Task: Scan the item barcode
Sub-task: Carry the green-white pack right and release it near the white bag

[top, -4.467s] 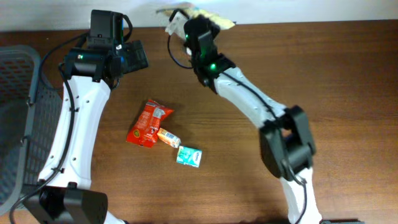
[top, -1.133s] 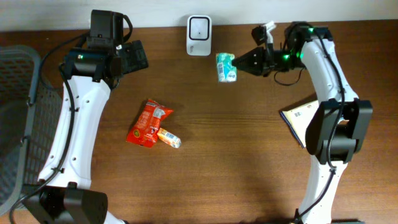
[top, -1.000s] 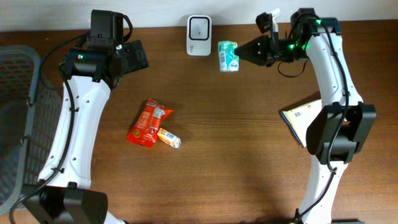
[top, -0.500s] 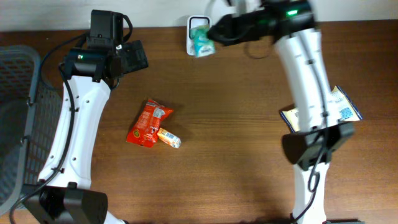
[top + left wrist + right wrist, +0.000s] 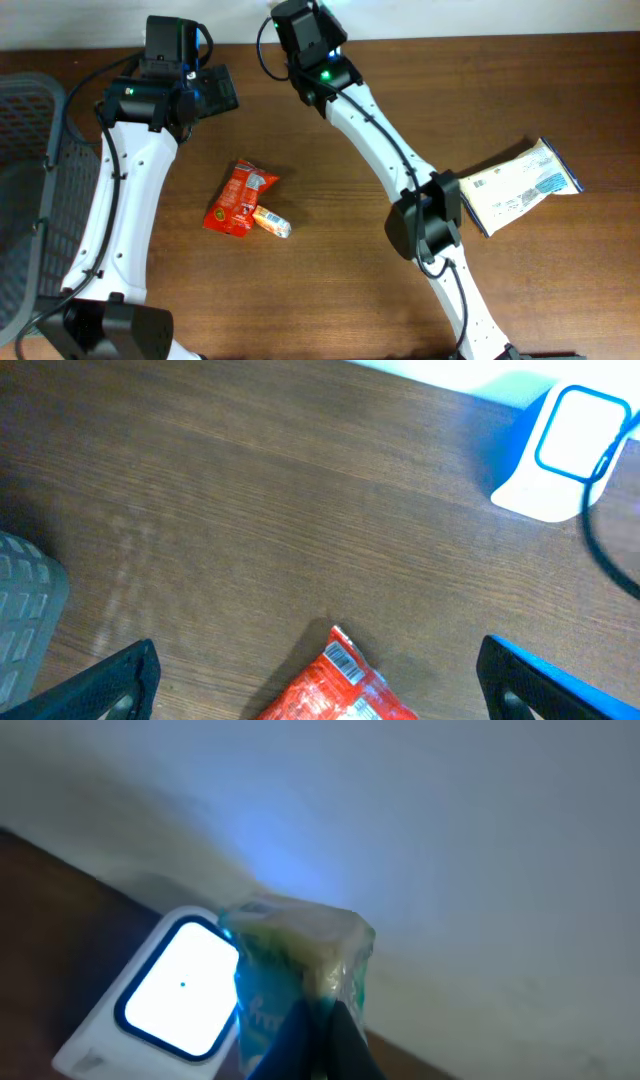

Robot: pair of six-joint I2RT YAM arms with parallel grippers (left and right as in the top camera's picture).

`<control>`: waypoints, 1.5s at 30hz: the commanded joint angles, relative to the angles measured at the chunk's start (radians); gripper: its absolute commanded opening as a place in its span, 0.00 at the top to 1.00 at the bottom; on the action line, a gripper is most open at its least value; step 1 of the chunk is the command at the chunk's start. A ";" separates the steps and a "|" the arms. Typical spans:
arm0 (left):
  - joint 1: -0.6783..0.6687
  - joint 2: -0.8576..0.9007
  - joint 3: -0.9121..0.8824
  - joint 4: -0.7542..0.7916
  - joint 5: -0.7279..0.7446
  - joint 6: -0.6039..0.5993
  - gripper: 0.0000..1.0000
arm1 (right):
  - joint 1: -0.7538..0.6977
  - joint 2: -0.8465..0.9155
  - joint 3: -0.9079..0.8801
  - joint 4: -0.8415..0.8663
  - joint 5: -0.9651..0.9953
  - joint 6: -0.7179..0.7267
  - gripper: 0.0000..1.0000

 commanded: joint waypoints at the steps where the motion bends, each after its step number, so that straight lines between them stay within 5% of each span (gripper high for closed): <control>1: 0.002 0.000 0.005 0.000 -0.007 0.016 0.01 | -0.020 0.069 0.008 0.057 -0.023 -0.209 0.96; 17: 0.002 0.000 0.005 0.000 -0.007 0.016 0.01 | -0.052 0.122 -0.012 0.069 -0.093 -0.261 0.96; 20: 0.002 0.000 0.005 0.000 -0.007 0.016 0.01 | -0.052 0.063 -0.011 0.015 -0.098 -0.164 0.96; 22: 0.002 0.000 0.005 0.000 -0.007 0.016 0.01 | -0.053 -0.013 -0.011 -0.085 -0.150 -0.106 0.96; 25: 0.002 0.000 0.005 0.000 -0.007 0.016 0.01 | -0.059 -0.209 -0.011 -0.405 -0.260 0.251 0.96; 29: 0.002 0.000 0.005 0.000 -0.007 0.016 0.01 | -0.146 -0.372 -0.011 -0.822 -0.443 0.511 0.96; 33: 0.002 0.000 0.005 0.000 -0.007 0.016 0.01 | -0.298 -0.338 -0.069 -1.117 -0.547 0.551 0.96; 42: 0.001 0.000 0.005 0.000 -0.007 0.016 0.01 | -0.603 -0.324 -0.569 -0.878 -0.665 0.551 0.95; 43: 0.001 0.000 0.005 0.000 -0.007 0.016 0.01 | -0.620 -0.324 -0.578 -0.881 -0.703 0.550 0.61; 45: 0.001 0.000 0.005 0.000 -0.007 0.016 0.01 | -0.628 -0.328 -0.553 -0.904 -0.755 0.541 0.50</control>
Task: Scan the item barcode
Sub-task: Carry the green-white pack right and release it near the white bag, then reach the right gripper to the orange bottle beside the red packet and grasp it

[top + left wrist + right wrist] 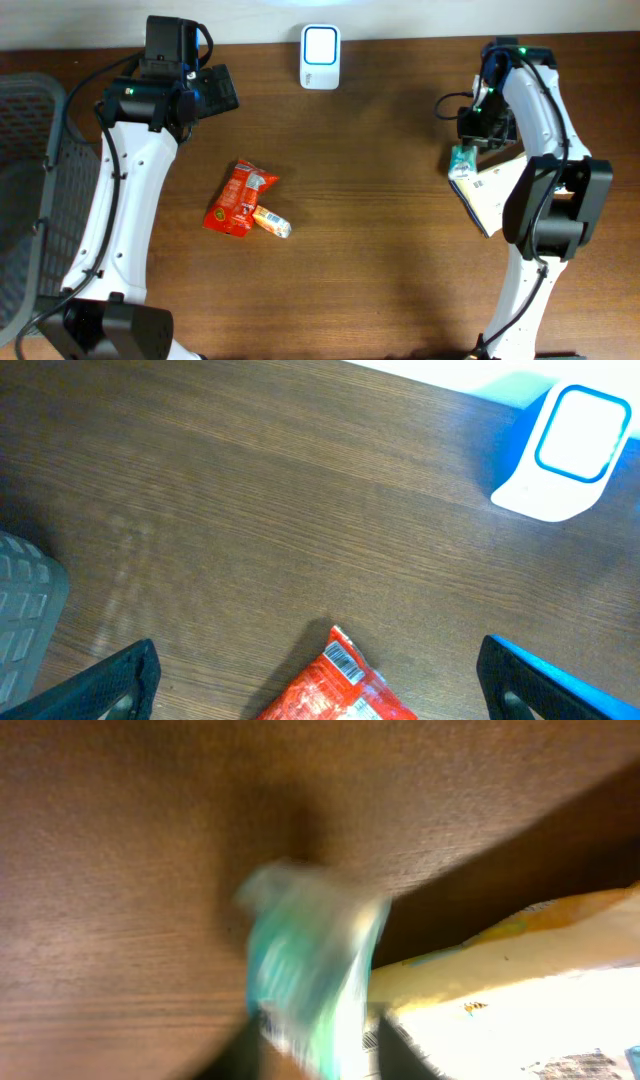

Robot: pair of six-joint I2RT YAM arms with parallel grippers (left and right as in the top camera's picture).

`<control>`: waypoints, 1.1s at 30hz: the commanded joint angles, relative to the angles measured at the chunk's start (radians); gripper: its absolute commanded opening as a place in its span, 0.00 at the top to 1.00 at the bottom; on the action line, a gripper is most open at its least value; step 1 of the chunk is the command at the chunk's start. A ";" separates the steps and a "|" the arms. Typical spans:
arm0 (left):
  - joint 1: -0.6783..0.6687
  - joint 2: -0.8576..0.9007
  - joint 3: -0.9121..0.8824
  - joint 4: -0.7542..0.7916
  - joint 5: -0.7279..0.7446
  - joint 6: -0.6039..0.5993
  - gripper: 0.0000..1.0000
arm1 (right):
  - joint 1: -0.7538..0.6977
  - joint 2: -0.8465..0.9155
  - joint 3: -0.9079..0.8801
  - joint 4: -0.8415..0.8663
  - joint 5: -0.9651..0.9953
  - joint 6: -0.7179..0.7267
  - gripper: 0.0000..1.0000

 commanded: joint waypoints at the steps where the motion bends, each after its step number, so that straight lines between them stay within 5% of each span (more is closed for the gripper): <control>1: 0.001 0.000 0.005 -0.001 -0.007 0.016 0.01 | 0.006 -0.020 0.056 -0.039 -0.152 -0.036 0.49; 6: 0.001 0.000 0.005 -0.001 -0.007 0.016 0.01 | 0.109 -0.021 0.228 -0.121 -0.302 -0.076 0.20; 15: 0.001 0.000 0.005 -0.001 -0.007 0.016 0.01 | 0.611 0.005 0.056 -0.041 -0.430 -0.258 0.20; 17: 0.001 0.000 0.005 -0.001 -0.007 0.016 0.01 | 0.708 0.005 0.022 0.029 -0.386 -0.256 0.13; 25: 0.001 0.000 0.005 -0.001 -0.007 0.016 0.01 | 0.786 0.005 -0.024 0.166 -0.374 -0.168 0.14; 33: 0.001 0.000 0.005 -0.001 -0.007 0.015 0.01 | 0.859 0.005 -0.108 0.287 -0.220 -0.154 0.30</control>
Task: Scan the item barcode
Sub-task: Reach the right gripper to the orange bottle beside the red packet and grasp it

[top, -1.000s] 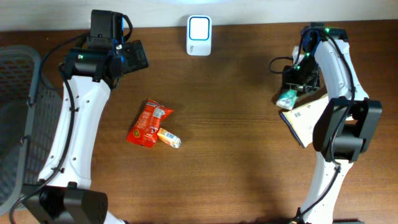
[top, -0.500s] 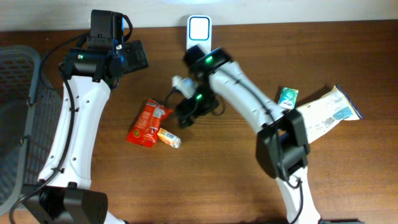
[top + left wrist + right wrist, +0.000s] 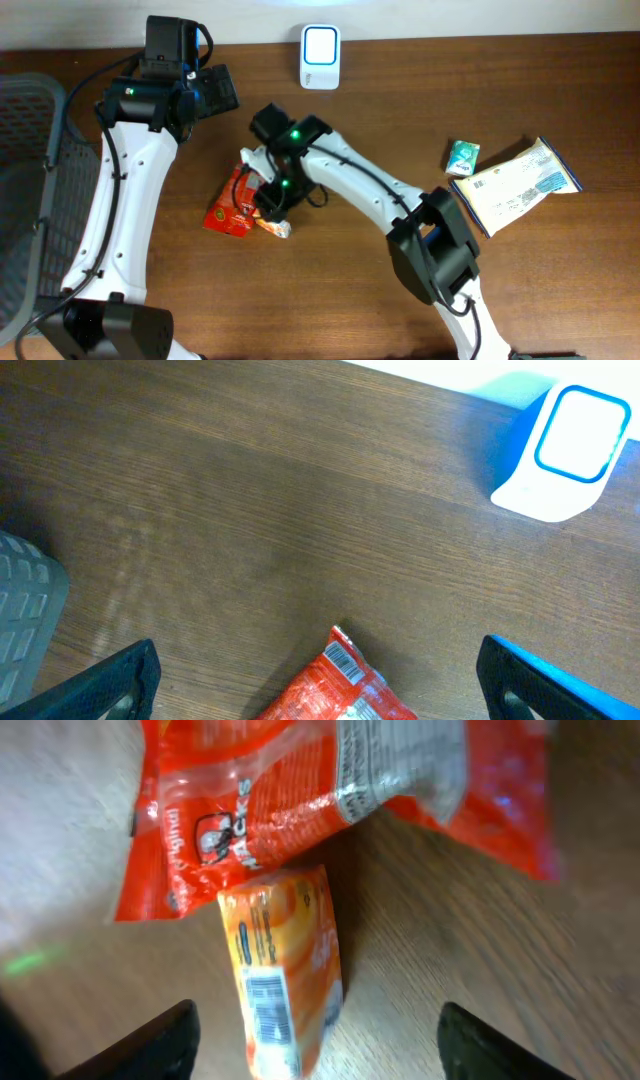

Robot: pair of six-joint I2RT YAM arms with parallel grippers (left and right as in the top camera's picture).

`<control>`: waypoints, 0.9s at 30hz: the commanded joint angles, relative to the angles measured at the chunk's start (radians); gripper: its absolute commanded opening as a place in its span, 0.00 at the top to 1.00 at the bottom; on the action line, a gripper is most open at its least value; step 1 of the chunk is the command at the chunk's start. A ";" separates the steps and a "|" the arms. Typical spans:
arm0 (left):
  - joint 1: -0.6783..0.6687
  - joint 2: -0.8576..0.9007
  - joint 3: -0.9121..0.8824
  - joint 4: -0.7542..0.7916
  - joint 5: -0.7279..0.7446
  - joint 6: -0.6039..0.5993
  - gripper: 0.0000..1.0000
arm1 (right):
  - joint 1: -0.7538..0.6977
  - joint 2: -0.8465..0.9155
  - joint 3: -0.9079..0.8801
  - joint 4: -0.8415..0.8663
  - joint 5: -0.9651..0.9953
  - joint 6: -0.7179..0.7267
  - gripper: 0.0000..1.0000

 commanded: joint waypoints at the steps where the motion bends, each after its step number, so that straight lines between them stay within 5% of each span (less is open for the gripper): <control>1: 0.001 0.000 0.005 0.010 0.007 0.000 0.01 | 0.029 0.002 -0.058 0.039 0.059 0.044 0.31; 5: 0.024 -0.005 0.012 0.030 -0.037 0.055 0.01 | 0.027 0.002 -0.097 0.068 0.060 0.067 0.38; 11: 0.187 -0.027 0.056 0.014 -0.033 0.070 0.01 | 0.027 0.002 -0.097 0.079 0.075 0.074 0.63; 17: 0.199 -0.027 0.056 0.019 -0.052 0.133 0.01 | 0.011 -0.001 -0.091 0.076 0.091 0.102 0.89; 24: 0.199 -0.027 0.056 0.018 -0.052 0.133 0.01 | -0.076 -0.124 -0.066 -0.070 0.816 0.441 0.92; 27: 0.199 -0.027 0.056 0.018 -0.052 0.133 0.01 | -0.072 -0.101 -0.097 -0.081 0.867 0.529 0.91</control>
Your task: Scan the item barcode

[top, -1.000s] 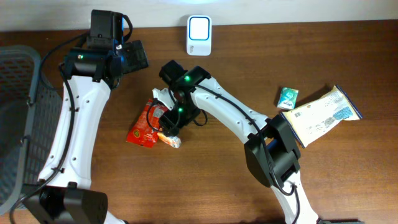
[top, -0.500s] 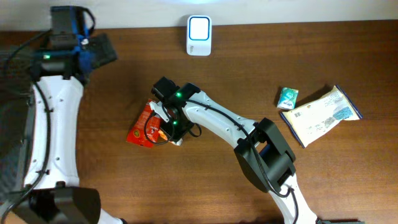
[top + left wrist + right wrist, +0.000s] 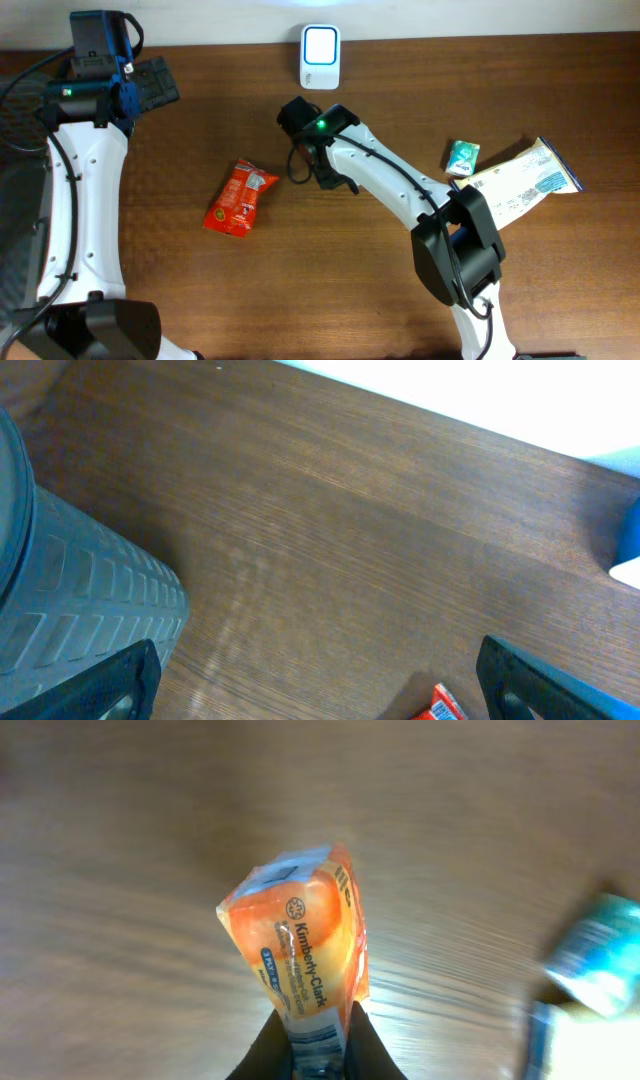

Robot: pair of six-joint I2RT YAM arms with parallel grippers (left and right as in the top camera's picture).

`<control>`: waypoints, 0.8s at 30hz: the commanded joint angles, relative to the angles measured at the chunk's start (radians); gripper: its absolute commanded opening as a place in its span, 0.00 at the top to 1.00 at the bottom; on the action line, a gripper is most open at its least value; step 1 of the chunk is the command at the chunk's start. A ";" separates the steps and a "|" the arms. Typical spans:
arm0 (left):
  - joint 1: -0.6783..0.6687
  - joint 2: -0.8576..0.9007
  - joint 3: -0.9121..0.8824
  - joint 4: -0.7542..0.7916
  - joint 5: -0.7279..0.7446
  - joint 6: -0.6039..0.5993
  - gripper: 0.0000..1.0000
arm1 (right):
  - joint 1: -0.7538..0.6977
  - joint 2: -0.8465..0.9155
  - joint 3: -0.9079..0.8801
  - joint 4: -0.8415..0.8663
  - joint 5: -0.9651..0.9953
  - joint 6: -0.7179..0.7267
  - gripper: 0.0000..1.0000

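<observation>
An orange Kimberly-Clark tissue pack (image 3: pixel 300 945) is pinched at its lower end by my right gripper (image 3: pixel 310 1045), shut on it above the wooden table. From overhead, the right gripper (image 3: pixel 328 172) hangs below the white scanner (image 3: pixel 320 45), and the pack is hidden under it. A red snack bag (image 3: pixel 240 197) lies to the left of it. My left gripper (image 3: pixel 150 85) is open and empty at the far left, with the bag's corner (image 3: pixel 440 710) low in its view.
A teal pack (image 3: pixel 462 156) and a large white and yellow bag (image 3: pixel 520 185) lie at the right. A grey basket (image 3: pixel 80 610) stands at the table's left end. The scanner's blue glow (image 3: pixel 630 530) shows at the left wrist view's right edge.
My right gripper was open over the orange pack beside the red bag; now it is shut on it, up and to the right. My left arm has moved left toward the basket.
My right gripper first held the teal pack before the lit scanner. Then it was at the right beside the large bag with that pack. Later the teal pack lay there and the gripper stood open over the orange pack, which it now holds.
</observation>
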 commanded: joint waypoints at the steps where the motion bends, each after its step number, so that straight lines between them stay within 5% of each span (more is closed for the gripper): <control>1: 0.000 -0.026 0.020 0.001 -0.014 0.019 0.01 | 0.021 0.007 -0.027 0.009 0.137 0.139 0.83; 3: 0.000 -0.026 0.020 0.001 -0.014 0.019 0.01 | 0.035 0.031 -0.027 0.009 0.002 0.131 0.36; 4: 0.000 -0.026 0.020 0.001 -0.014 0.019 0.01 | 0.037 0.028 -0.020 0.012 -0.086 0.104 0.30; 8: 0.000 -0.026 0.020 0.001 -0.014 0.019 0.01 | -0.035 -0.013 0.051 0.004 -0.296 -0.003 0.30; 11: 0.000 -0.026 0.020 0.001 -0.014 0.019 0.01 | -0.194 -0.043 0.082 0.004 -0.440 -0.142 0.20; 14: 0.000 -0.026 0.020 0.001 -0.014 0.019 0.01 | -0.361 -0.027 0.053 -0.009 -0.744 -0.330 0.21; 18: 0.000 -0.026 0.020 0.001 -0.014 0.019 0.01 | -0.450 0.025 -0.057 -0.005 -0.979 -0.536 0.28; 24: 0.000 -0.026 0.020 0.001 -0.014 0.019 0.01 | -0.416 0.029 -0.200 0.130 -1.017 -0.543 0.46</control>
